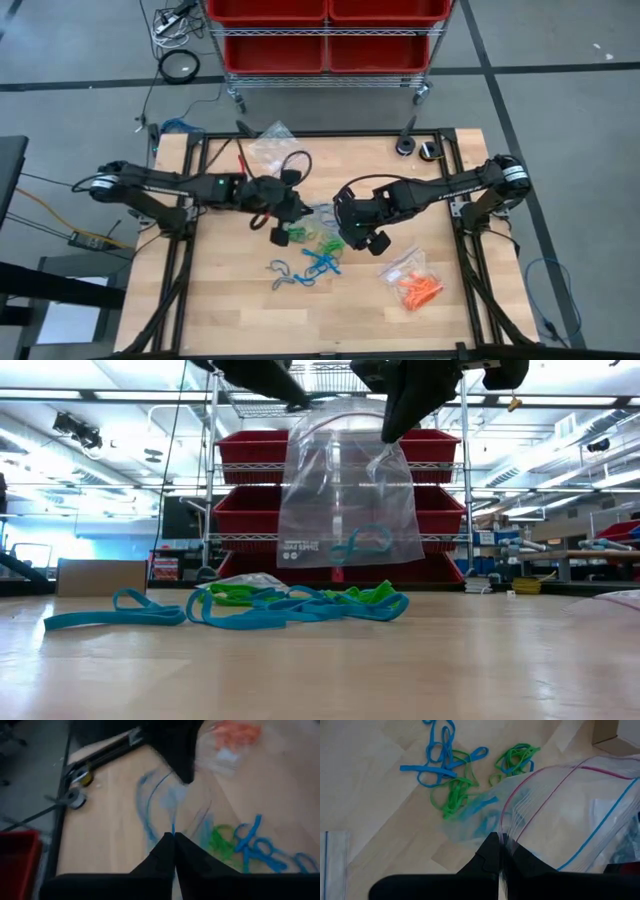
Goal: Sort rubber bands
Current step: Put the blue rubber band into the transparent zip bag
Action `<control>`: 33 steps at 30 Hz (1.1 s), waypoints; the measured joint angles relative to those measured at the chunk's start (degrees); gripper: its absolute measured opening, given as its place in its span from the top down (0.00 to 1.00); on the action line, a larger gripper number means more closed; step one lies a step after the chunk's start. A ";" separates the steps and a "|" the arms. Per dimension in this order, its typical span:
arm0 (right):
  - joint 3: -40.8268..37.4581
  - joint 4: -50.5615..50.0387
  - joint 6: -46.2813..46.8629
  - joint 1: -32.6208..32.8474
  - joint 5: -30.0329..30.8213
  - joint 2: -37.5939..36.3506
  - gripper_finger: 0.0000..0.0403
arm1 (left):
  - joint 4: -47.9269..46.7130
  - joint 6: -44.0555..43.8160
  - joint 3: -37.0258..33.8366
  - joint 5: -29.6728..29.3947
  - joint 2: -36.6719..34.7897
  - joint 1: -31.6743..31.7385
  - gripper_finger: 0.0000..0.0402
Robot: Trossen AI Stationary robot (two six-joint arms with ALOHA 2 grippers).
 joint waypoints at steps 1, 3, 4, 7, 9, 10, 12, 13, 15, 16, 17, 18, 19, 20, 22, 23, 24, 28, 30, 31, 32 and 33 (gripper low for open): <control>0.00 -0.04 -0.01 0.02 0.01 0.00 1.00 | 0.24 0.20 0.01 0.13 0.20 -0.05 0.94; 0.01 -0.02 -0.01 0.02 -0.01 0.00 1.00 | 0.31 0.68 -0.02 0.28 0.78 -0.05 0.93; 0.00 -0.04 0.00 0.02 0.00 0.00 1.00 | 0.99 0.93 -0.02 0.24 0.87 -0.22 0.92; 0.00 -0.07 0.00 0.02 0.00 0.00 1.00 | 2.45 1.15 0.07 0.14 0.84 -0.85 0.89; 0.00 -0.09 0.01 0.02 0.00 0.00 1.00 | 2.11 1.37 0.42 0.39 0.84 -1.24 0.85; 0.00 -0.12 0.00 0.02 -0.02 0.00 1.00 | 2.29 1.39 0.72 0.50 0.84 -1.41 0.83; 0.00 -0.04 0.00 0.01 -0.02 0.00 1.00 | 2.23 1.39 0.97 0.50 0.81 -1.42 0.79; 0.00 -0.07 0.00 0.01 -0.02 0.00 1.00 | 2.32 1.38 1.05 0.50 0.78 -1.43 0.76; 0.00 -0.04 0.03 0.01 -0.02 0.00 1.00 | 2.12 1.15 1.09 0.50 0.80 -1.42 0.72; 0.00 -0.02 0.03 0.02 -0.02 0.00 1.00 | 2.13 1.02 1.09 0.50 0.80 -1.44 0.69; 0.00 -0.07 0.03 0.02 -0.02 0.00 1.00 | 2.25 0.88 1.09 0.50 0.80 -1.48 0.67; 0.00 -0.07 0.03 0.02 -0.02 0.00 1.00 | 2.26 0.50 1.09 0.49 0.80 -1.62 0.65; 0.00 -0.04 0.03 0.00 -0.02 0.00 1.00 | 2.27 0.21 1.09 0.14 0.80 -1.69 0.63; 0.01 -0.07 0.03 0.01 -0.02 0.00 1.00 | 2.29 0.05 1.09 -0.62 0.80 -1.82 0.61; 0.01 -0.11 0.05 0.00 -0.02 0.00 1.00 | 1.68 -0.07 1.09 -3.34 0.70 -2.32 0.59; 0.00 -0.32 0.21 0.00 -0.02 0.00 1.00 | 1.11 -0.06 1.09 -4.68 0.53 -2.67 0.58; 0.01 -0.61 0.35 0.00 -0.02 0.00 1.00 | 0.58 -0.01 1.09 -5.82 0.27 -3.01 0.58; 0.00 -1.29 0.44 0.00 0.04 0.00 1.00 | -1.99 -0.13 1.09 -9.23 -0.12 -3.45 0.58; 0.01 -1.29 0.44 0.00 0.15 0.00 1.00 | -4.85 -0.69 1.08 -9.67 -0.10 -3.43 0.58; 0.00 -1.29 0.44 0.00 0.25 0.00 1.00 | -5.81 -1.57 1.07 -9.63 -0.10 -3.41 0.58; 0.00 -1.28 0.46 0.00 0.26 0.00 1.00 | -6.50 -2.14 1.09 -9.49 -0.10 -3.30 0.58; 0.00 -1.27 0.45 0.00 0.26 0.00 1.00 | -7.30 -2.74 1.07 -9.15 -0.10 -3.06 0.58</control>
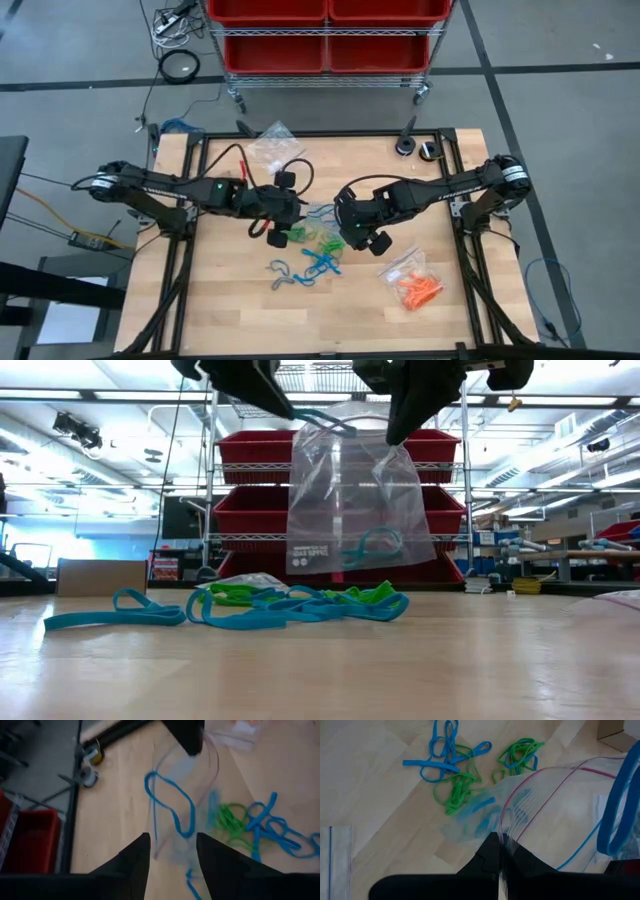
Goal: Sort rubber bands
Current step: Put the blue rubber band into the transparent zip bag
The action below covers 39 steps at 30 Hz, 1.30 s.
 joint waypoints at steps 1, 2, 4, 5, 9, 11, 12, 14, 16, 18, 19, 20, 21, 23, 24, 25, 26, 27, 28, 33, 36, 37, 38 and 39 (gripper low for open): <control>0.00 0.02 0.01 0.00 0.00 0.00 1.00 | -0.56 -0.17 0.00 0.21 0.00 0.27 0.58; 0.00 0.02 0.01 0.00 0.00 0.00 1.00 | -0.65 -0.32 0.02 0.29 0.02 0.36 0.58; 0.00 0.08 0.01 0.00 0.02 0.00 1.00 | -0.51 -0.31 0.01 0.44 0.02 0.65 0.58; 0.01 0.11 0.01 0.00 0.04 0.00 1.00 | -0.14 -0.28 0.02 0.43 0.02 0.74 0.58; 0.00 0.16 0.01 0.00 0.06 0.00 1.00 | 0.56 0.81 0.02 0.56 0.74 1.39 0.58; 0.00 0.27 0.01 0.00 0.07 0.00 1.00 | 0.59 1.20 0.00 0.64 1.33 1.50 0.58; 0.01 0.52 0.01 0.00 0.07 0.00 1.00 | 1.46 1.66 0.00 0.71 1.83 1.55 0.58; 0.00 0.88 0.00 0.00 0.09 0.00 1.00 | 2.94 3.17 0.00 1.04 2.28 1.58 0.58; 0.00 1.13 -0.05 0.00 0.07 0.00 1.00 | 5.15 4.03 0.00 1.22 3.25 1.58 0.58; 0.00 1.12 -0.07 0.00 0.09 0.00 1.00 | 5.47 4.66 0.00 1.00 4.30 1.55 0.59; 0.00 1.14 -0.05 0.00 0.09 0.00 1.00 | 6.50 5.40 0.00 0.42 4.60 1.57 0.59; 0.00 1.05 -0.04 0.00 0.09 0.00 1.00 | 6.61 6.10 0.00 -0.15 4.74 1.57 0.60; 0.00 1.03 -0.03 0.00 0.07 0.00 1.00 | 6.14 6.80 -0.03 -0.28 4.86 1.60 0.62; 0.00 0.70 -0.03 0.00 0.09 0.00 1.00 | 7.07 7.09 0.02 -0.51 4.92 1.38 0.67; 0.00 0.44 -0.01 0.00 0.07 0.00 1.00 | 6.72 7.14 0.02 -0.51 4.92 1.22 0.70; 0.00 0.11 -0.01 0.00 0.09 0.00 1.00 | 6.57 7.19 0.00 -0.51 4.92 0.96 0.74; 0.00 -0.22 -0.01 0.00 0.07 0.00 1.00 | 6.76 7.31 0.03 -0.49 4.92 0.69 0.78; 0.00 -0.19 -0.01 0.00 0.09 0.00 1.00 | 6.24 7.46 0.19 -0.47 4.87 0.44 0.82; 0.00 -0.21 -0.02 0.00 0.07 0.00 1.00 | 6.11 7.81 0.46 -0.49 4.82 0.14 0.85; 0.00 -0.16 -0.01 0.00 0.07 0.00 1.00 | 6.53 9.87 2.23 -0.50 4.74 -1.75 0.98; 0.00 -0.11 0.17 0.00 0.07 0.00 1.00 | 6.19 10.08 3.10 -0.49 4.74 -2.51 0.96; 0.00 -0.11 0.17 0.00 0.07 0.00 1.00 | 6.19 10.08 3.10 -0.47 4.72 -2.53 0.94; 0.01 -0.08 0.17 0.00 0.07 0.00 1.00 | 5.98 10.08 3.10 -0.49 4.72 -2.53 0.91; 0.00 -0.07 0.17 0.00 0.07 0.00 1.00 | 6.02 10.05 3.01 -0.49 4.72 -2.47 0.88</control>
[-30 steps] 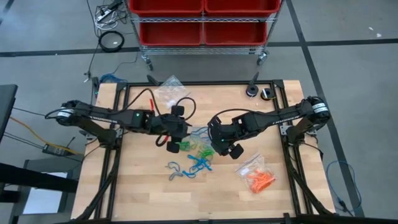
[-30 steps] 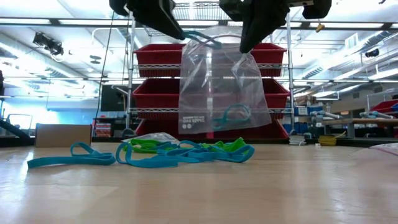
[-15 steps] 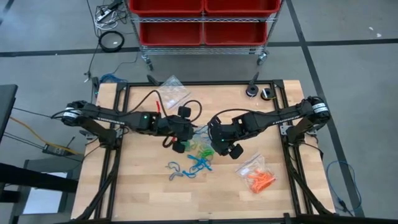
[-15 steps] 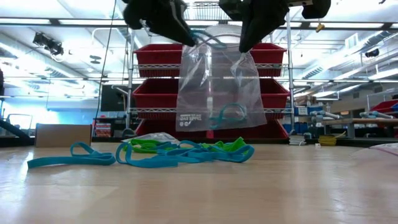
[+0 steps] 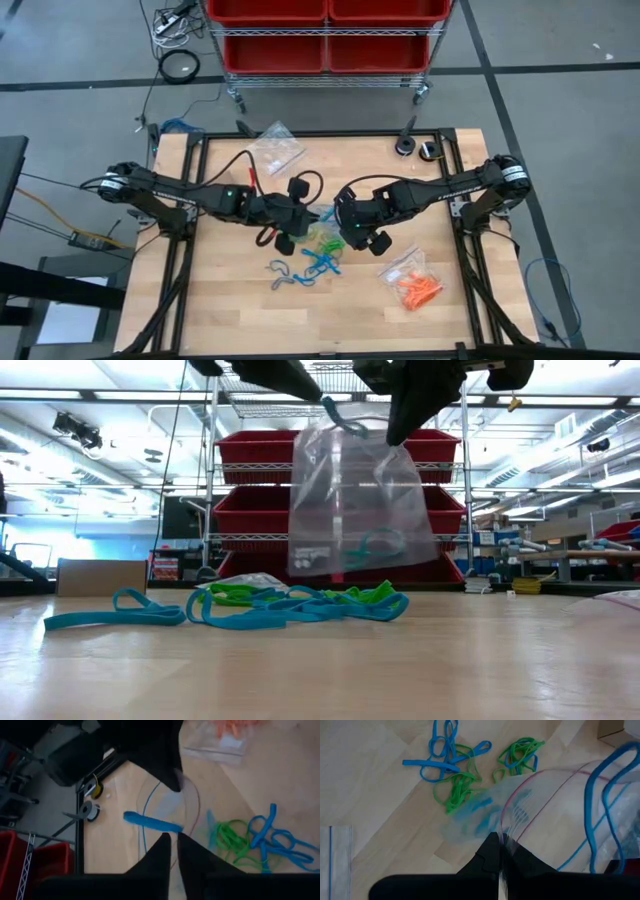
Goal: Sort rubber bands
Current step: Put the blue rubber band into the transparent zip bag
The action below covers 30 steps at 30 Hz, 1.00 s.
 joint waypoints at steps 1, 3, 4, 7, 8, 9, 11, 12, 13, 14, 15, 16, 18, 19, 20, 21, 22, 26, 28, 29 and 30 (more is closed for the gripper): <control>0.00 -0.02 0.00 0.00 0.00 0.00 1.00 | -0.02 -0.08 -0.11 -0.01 0.00 0.03 0.85; 0.00 0.05 0.00 0.00 0.00 0.00 1.00 | -0.03 -0.26 -0.13 -0.04 0.00 0.07 0.80; 0.00 0.05 0.00 0.00 0.00 0.00 1.00 | 0.00 -0.30 -0.13 -0.04 0.00 0.07 0.78; 0.00 0.11 0.00 -0.01 0.00 0.00 1.00 | 0.10 -0.36 -0.13 -0.02 0.00 0.01 0.73; 0.00 0.11 0.00 0.00 0.00 0.00 1.00 | 0.35 -0.36 -0.13 -0.02 0.00 0.01 0.72; 0.00 0.11 0.00 0.00 0.00 0.00 1.00 | 0.73 -0.38 -0.13 -0.02 0.00 0.03 0.72; 0.00 0.23 0.00 -0.02 0.00 0.00 1.00 | 1.53 -0.55 -0.13 -0.02 0.01 0.03 0.72; 0.01 0.29 0.00 -0.02 0.00 0.00 1.00 | 2.06 -0.58 -0.13 -0.02 0.17 0.05 0.72; 0.00 0.45 -0.02 0.00 0.00 0.00 1.00 | 2.51 -0.59 -0.13 -0.02 0.28 0.06 0.72; 0.00 0.66 -0.02 -0.01 0.00 0.00 1.00 | 2.81 -0.60 -0.13 -0.02 0.35 0.16 0.72; 0.00 0.90 -0.02 0.00 0.00 0.00 1.00 | 3.32 -0.58 -0.15 -0.02 0.83 0.28 0.72; 0.00 1.07 -0.02 0.00 0.00 0.00 1.00 | 4.29 -0.52 -0.15 0.00 1.34 0.46 0.72; 0.00 1.27 -0.04 -0.02 0.00 0.00 1.00 | 4.39 -0.45 -0.17 -0.02 2.42 0.57 0.72; 0.00 1.30 -0.04 0.00 0.00 0.00 1.00 | 4.74 -0.26 -0.17 -0.02 3.19 0.75 0.72; 0.01 1.31 -0.04 -0.01 0.00 0.00 1.00 | 4.82 -0.10 -0.17 -0.02 3.82 0.81 0.72; 0.00 1.30 -0.04 -0.02 0.00 0.00 1.00 | 4.51 -0.09 -0.17 -0.04 4.54 0.90 0.72; 0.00 1.30 -0.05 -0.02 0.00 0.00 1.00 | 4.49 -0.06 -0.17 -0.09 5.10 1.01 0.72; 0.00 1.10 -0.07 -0.02 0.00 0.00 1.00 | 4.77 0.09 -0.12 -3.51 5.86 1.03 0.72; 0.00 0.99 -0.07 -0.02 0.00 0.00 1.00 | 3.95 0.12 0.99 -6.35 5.86 1.01 0.72; 0.00 0.83 -0.07 -0.02 0.00 0.00 1.00 | 3.22 0.11 1.80 -7.75 5.82 1.01 0.72; 0.00 0.81 -0.07 -0.02 0.00 0.00 1.00 | 2.12 0.13 2.65 -8.90 5.66 0.93 0.72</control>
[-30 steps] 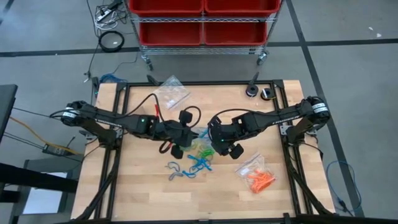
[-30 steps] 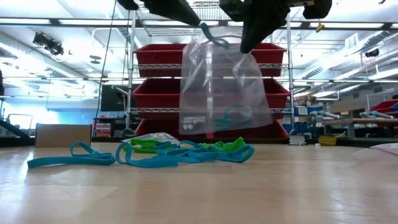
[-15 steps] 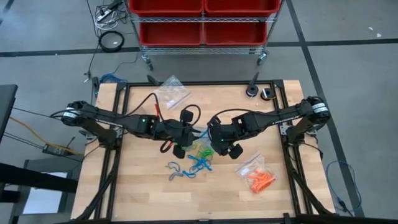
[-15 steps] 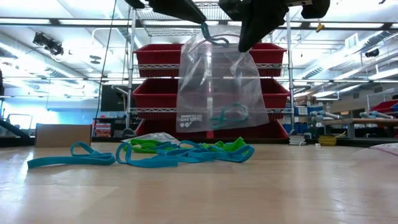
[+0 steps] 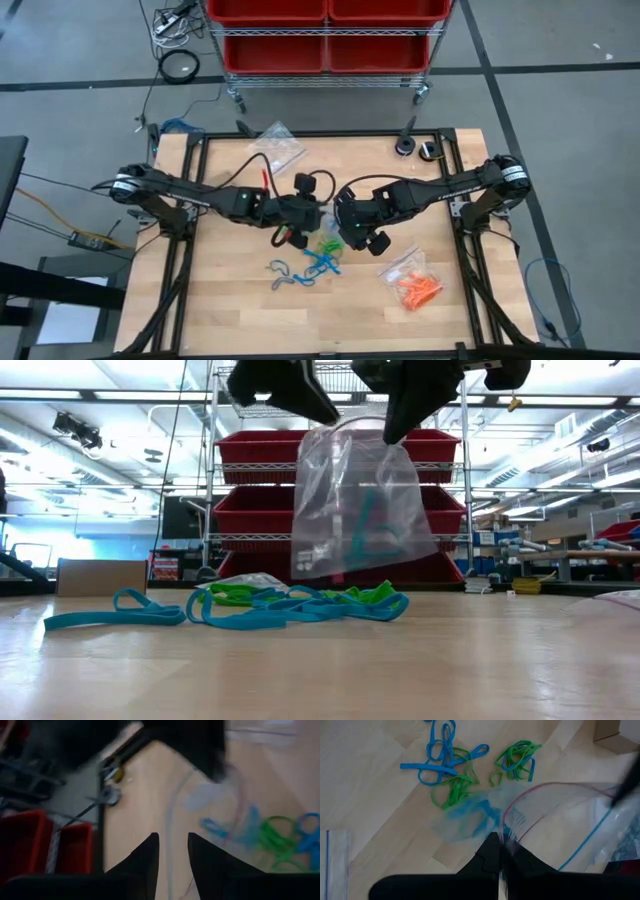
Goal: Sort rubber bands
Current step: Put the blue rubber band into the transparent zip bag
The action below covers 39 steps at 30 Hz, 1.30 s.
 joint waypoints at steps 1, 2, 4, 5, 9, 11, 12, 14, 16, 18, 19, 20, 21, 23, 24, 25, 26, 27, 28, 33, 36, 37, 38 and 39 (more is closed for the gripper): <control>0.00 -0.06 -0.01 0.00 0.00 0.00 1.00 | -1.48 -0.02 0.95 -0.61 -0.15 -0.03 0.72; 0.00 -0.24 0.00 0.00 0.00 0.00 1.00 | -2.81 -0.14 2.00 -1.07 -0.25 -0.03 0.72; 0.00 -0.59 0.08 0.00 0.00 0.00 1.00 | -7.11 -1.57 4.16 -0.96 -0.54 -0.19 0.72; 0.00 -0.75 0.17 0.01 0.04 0.00 1.00 | -10.16 -2.64 5.11 -0.23 -0.65 -0.40 0.72; 0.00 -2.57 0.65 0.02 1.26 0.00 1.00 | -20.12 -9.27 7.30 6.90 -1.52 -0.99 0.72; 0.00 -3.10 1.14 0.00 1.46 0.00 1.00 | -23.76 -12.84 7.07 10.31 -1.96 -1.68 0.72; 0.00 -3.39 1.36 0.00 1.48 0.00 1.00 | -25.29 -14.56 6.47 11.74 -2.02 -2.09 0.72; 0.00 -3.29 1.53 0.00 1.51 0.00 1.00 | -27.66 -17.93 4.37 14.04 -2.07 -3.28 0.72; 0.00 -3.25 1.56 0.00 1.51 0.00 1.00 | -26.87 -21.13 1.09 16.79 -2.20 -4.82 0.73; 0.00 -2.95 1.69 0.00 1.51 0.00 1.00 | -24.99 -23.72 -3.14 19.50 -2.29 -6.50 0.73; 0.00 -2.88 1.80 0.00 1.49 0.00 1.00 | -23.63 -25.06 -5.75 20.23 -2.29 -7.42 0.73; 0.00 -2.92 1.82 0.00 1.49 0.00 1.00 | -21.77 -26.49 -8.76 20.55 -2.29 -8.31 0.73; 0.00 -2.87 1.82 0.00 1.41 -0.02 1.00 | -19.64 -27.93 -11.95 20.93 -2.27 -9.09 0.73; 0.00 -2.88 1.84 0.00 1.20 -0.02 1.00 | -14.14 -31.21 -18.56 21.02 -2.27 -10.49 0.73; 0.00 -2.85 1.85 0.01 1.14 -0.02 1.00 | -10.80 -33.17 -21.83 21.07 -2.26 -11.04 0.73; 0.00 -2.78 1.86 0.00 1.13 -0.02 1.00 | -7.73 -35.33 -24.74 21.03 -2.25 -11.46 0.73; 0.00 -2.70 1.88 0.00 1.09 -0.02 1.00 | -4.29 -37.48 -27.52 21.10 -2.25 -11.75 0.73; 0.00 -2.71 1.88 0.00 1.06 -0.02 1.00 | -0.05 -39.58 -30.21 21.06 -2.25 -11.99 0.73; 0.00 -2.71 1.91 0.00 1.03 -0.02 1.00 | 4.84 -41.54 -32.67 21.08 -2.25 -12.16 0.73; 0.00 -2.49 2.41 0.00 0.94 -0.02 1.00 | 25.89 -48.05 -42.73 21.54 -2.13 -12.51 0.74; 0.00 -2.14 2.41 0.00 0.86 -0.02 1.00 | 30.33 -48.43 -44.72 23.33 -2.07 -12.69 0.84; 0.00 -2.08 2.40 0.00 0.50 -0.02 1.00 | 30.34 -48.23 -44.70 23.77 -2.03 -12.88 0.91; 0.00 -2.08 2.41 -0.04 0.13 -0.02 1.00 | 29.81 -48.03 -44.46 24.03 -2.03 -13.12 0.95; 0.00 -2.07 2.40 -0.13 0.01 -0.02 1.00 | 29.33 -47.57 -44.16 23.98 -2.03 -13.26 0.97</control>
